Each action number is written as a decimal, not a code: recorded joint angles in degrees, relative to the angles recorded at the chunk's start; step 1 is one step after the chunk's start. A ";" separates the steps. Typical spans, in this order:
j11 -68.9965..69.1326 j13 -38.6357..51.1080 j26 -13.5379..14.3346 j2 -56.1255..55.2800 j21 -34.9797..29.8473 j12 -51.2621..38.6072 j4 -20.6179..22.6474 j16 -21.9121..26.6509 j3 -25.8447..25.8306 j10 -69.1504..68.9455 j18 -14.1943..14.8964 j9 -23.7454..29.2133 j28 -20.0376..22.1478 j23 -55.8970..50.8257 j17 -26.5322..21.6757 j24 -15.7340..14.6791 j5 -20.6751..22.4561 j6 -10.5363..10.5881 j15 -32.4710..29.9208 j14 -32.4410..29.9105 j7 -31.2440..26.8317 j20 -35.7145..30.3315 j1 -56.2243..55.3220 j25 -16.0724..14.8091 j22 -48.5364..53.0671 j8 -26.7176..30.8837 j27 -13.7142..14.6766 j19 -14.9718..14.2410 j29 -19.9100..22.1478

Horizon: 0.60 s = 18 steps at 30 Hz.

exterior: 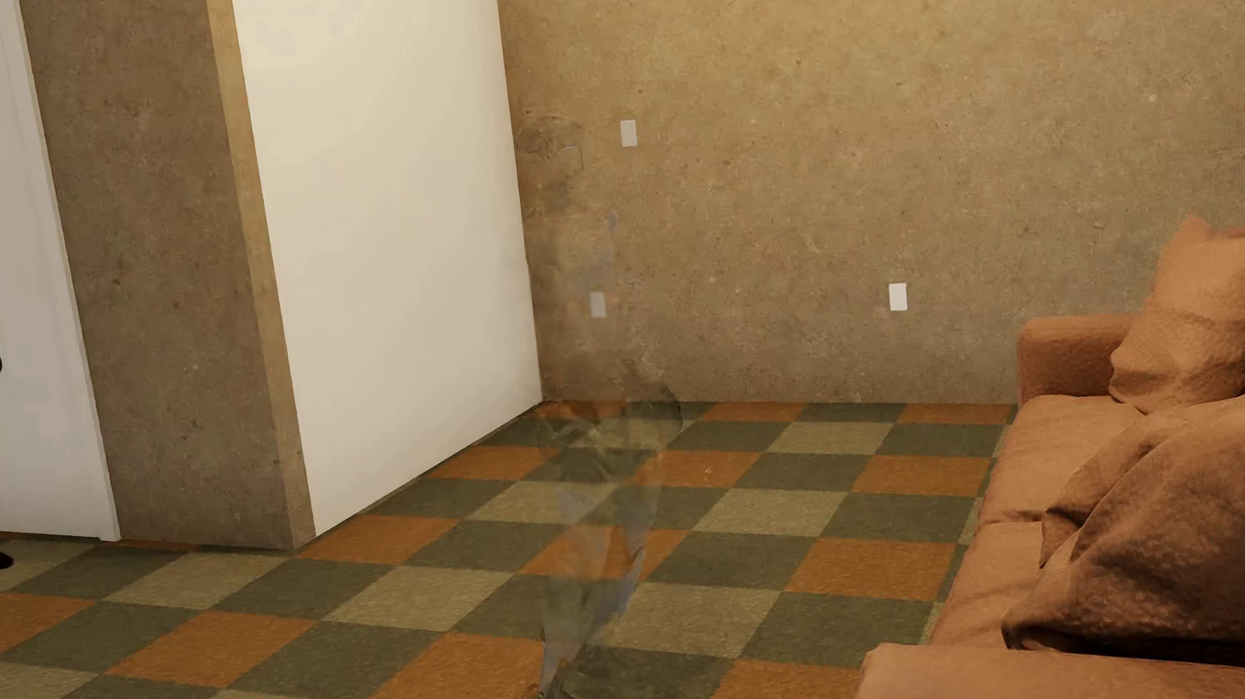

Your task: Head to the dark sofa

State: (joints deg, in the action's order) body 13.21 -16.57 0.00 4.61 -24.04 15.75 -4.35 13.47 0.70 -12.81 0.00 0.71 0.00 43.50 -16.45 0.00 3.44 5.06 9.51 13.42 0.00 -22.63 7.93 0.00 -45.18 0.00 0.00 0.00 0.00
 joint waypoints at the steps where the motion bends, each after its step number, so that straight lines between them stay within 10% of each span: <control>1: 0.03 0.03 0.00 -0.04 -0.08 -0.03 0.01 0.03 0.06 0.02 0.00 -0.07 0.00 -0.04 -0.02 0.00 0.00 -0.03 0.02 0.01 0.00 -0.04 -0.02 0.00 0.06 0.00 0.00 0.00 0.00; 16: 0.06 0.41 0.00 -0.06 -0.40 -0.40 -0.17 0.22 0.02 -0.15 0.00 -0.05 0.00 -0.08 -0.19 0.00 0.12 0.09 0.33 0.30 0.00 -0.19 -0.13 0.00 0.24 0.00 0.00 0.00 0.00; 18: 13.53 0.46 0.00 -2.16 -0.42 -0.44 -0.13 0.24 0.09 0.22 0.00 0.12 0.00 -0.03 -0.10 0.00 0.25 0.00 8.08 0.11 0.00 -0.01 -1.64 0.00 0.11 0.00 0.00 0.00 0.00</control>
State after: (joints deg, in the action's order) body 26.74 -16.11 0.00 2.45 -24.46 15.31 -4.48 13.71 0.79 -12.60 0.00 0.83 0.00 43.48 -16.55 0.00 3.69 5.06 17.59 13.54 0.00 -22.65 6.28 0.00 -45.07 0.00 0.00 0.00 0.00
